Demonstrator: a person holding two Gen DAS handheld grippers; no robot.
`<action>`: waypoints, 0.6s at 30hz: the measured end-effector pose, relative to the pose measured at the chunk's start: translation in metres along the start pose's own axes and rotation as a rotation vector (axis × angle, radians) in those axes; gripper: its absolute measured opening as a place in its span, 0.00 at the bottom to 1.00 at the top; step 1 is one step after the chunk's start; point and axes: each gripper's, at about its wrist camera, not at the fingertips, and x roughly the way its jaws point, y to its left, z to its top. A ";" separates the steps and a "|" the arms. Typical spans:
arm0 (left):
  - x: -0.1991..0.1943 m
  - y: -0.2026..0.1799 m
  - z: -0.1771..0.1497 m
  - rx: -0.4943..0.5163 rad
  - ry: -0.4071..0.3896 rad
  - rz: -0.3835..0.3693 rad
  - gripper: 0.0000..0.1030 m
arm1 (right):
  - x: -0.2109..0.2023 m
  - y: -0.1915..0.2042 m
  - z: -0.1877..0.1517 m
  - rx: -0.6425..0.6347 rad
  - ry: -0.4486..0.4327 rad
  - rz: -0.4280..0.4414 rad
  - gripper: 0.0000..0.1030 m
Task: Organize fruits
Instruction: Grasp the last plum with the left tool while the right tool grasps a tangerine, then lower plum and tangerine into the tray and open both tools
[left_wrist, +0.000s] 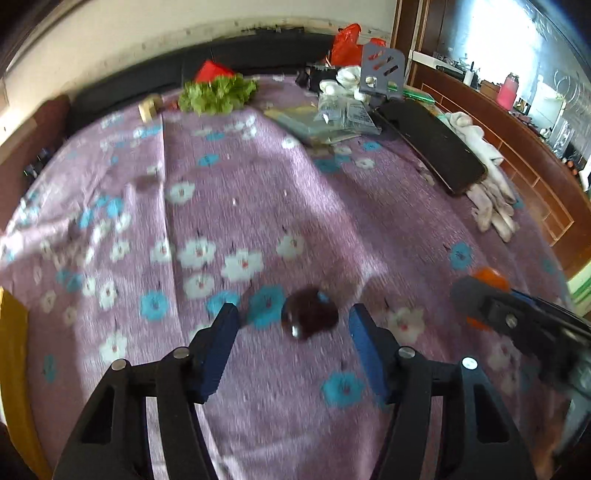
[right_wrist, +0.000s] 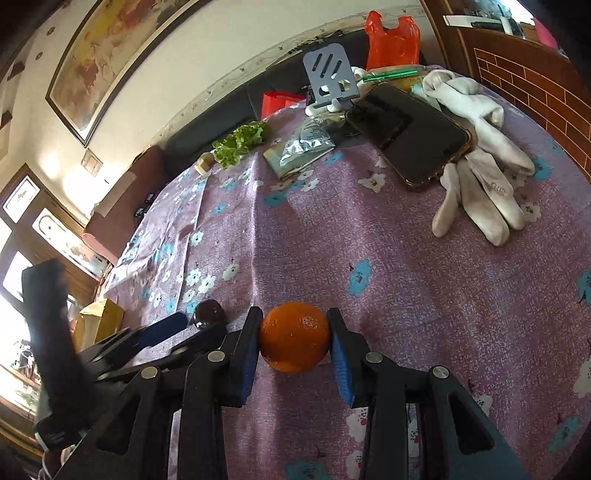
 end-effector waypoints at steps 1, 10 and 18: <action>0.001 -0.003 0.001 0.015 -0.006 0.023 0.47 | 0.000 0.000 0.000 -0.002 -0.001 -0.002 0.37; -0.031 0.007 -0.012 -0.019 -0.044 0.006 0.27 | 0.000 0.003 0.000 -0.012 -0.007 -0.008 0.37; -0.139 0.069 -0.071 -0.161 -0.156 0.011 0.27 | 0.005 0.022 -0.011 -0.100 -0.007 -0.026 0.37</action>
